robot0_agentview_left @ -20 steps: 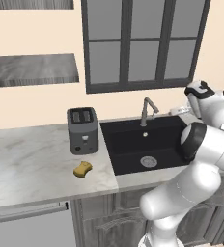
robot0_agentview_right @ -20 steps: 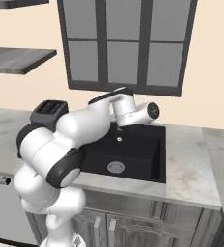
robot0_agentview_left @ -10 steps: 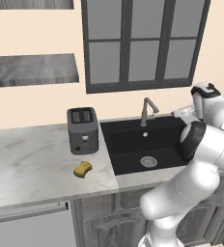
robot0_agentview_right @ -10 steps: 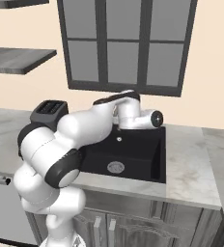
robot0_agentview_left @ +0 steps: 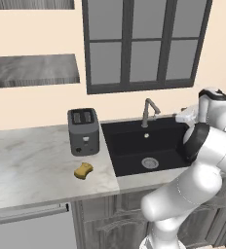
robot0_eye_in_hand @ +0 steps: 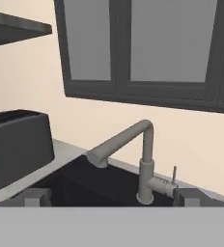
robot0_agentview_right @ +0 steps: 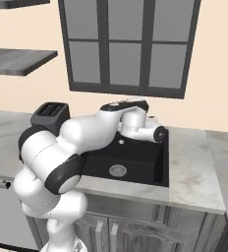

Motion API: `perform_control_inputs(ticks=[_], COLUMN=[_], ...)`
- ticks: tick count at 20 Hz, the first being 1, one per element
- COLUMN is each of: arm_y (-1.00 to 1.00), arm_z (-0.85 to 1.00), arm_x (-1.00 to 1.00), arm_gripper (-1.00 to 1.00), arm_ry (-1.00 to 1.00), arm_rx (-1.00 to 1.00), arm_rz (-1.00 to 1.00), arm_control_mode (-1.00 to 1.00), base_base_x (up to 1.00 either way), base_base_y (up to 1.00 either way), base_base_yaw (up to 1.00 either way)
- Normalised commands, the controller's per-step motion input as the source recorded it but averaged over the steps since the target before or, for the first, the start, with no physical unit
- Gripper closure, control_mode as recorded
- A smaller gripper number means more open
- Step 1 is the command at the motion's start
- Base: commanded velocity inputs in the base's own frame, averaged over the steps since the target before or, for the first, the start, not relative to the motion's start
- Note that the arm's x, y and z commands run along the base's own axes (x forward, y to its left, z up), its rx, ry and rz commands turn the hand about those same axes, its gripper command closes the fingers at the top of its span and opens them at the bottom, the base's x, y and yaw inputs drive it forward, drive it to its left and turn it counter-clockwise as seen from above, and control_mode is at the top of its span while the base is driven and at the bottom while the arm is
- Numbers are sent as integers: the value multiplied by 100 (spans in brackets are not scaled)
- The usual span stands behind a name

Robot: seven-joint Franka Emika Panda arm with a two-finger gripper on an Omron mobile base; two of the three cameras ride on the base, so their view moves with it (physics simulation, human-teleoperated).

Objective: Soak the sponge with water for a few seconds and then drop it inside the sink.

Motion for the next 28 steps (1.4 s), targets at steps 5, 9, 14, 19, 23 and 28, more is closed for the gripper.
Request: perform_control_inputs(ticks=[5, 9, 14, 19, 23, 28], arm_y=[0, 0, 1, 7, 10, 2], arm_z=[0, 0, 0, -8, -22, -24], arm_x=[0, 0, 0, 6, 21, 24], arm_gripper=[-100, -100, -100, -100, -100, -100], arm_ry=[-13, -6, 0, 0, 0, 0], arm_rx=[0, 0, 0, 0, 0, 0], arm_rz=[4, 4, 1, 0, 0, 0], arm_control_mode=[-100, -100, -100, -100, -100, -100], base_base_x=[0, 0, 0, 0, 0, 0], base_base_y=[0, 0, 0, 0, 0, 0], base_base_yaw=[0, 0, 0, 0, 0, 0])
